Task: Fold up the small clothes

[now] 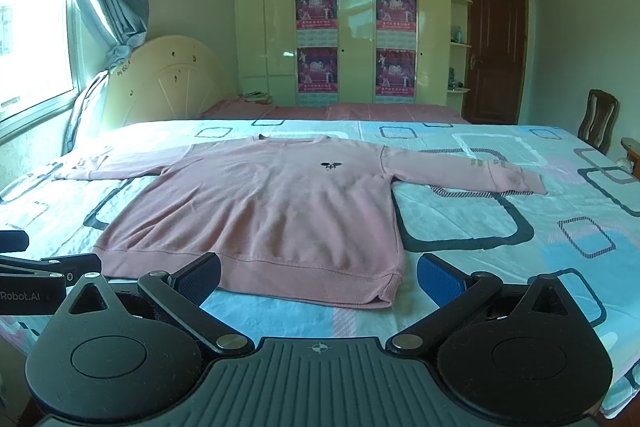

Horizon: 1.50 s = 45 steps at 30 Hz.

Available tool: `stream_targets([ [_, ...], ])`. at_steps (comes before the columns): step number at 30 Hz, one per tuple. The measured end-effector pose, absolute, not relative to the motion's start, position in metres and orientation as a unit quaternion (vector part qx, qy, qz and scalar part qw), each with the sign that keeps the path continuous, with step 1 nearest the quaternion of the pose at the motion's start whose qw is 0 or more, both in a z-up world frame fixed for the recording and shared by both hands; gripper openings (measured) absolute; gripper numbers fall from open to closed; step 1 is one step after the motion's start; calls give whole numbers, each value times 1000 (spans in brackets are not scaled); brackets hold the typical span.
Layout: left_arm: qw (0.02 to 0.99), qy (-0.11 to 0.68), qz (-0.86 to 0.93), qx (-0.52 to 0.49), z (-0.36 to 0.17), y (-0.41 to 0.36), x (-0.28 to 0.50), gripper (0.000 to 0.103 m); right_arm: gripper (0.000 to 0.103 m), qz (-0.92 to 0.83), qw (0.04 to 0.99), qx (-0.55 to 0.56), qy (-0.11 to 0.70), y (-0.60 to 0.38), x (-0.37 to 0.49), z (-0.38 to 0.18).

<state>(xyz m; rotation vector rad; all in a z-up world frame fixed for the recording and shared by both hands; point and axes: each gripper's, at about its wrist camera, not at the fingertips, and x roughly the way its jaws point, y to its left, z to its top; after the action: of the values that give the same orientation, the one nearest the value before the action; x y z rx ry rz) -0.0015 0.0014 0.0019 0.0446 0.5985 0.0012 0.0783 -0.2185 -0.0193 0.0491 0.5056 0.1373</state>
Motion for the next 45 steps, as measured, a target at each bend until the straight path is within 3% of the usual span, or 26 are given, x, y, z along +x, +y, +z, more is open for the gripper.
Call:
stream_targets([
  [45, 955, 296, 7, 24, 1, -2, -2, 102, 103, 70, 965, 28, 251, -219, 79, -21],
])
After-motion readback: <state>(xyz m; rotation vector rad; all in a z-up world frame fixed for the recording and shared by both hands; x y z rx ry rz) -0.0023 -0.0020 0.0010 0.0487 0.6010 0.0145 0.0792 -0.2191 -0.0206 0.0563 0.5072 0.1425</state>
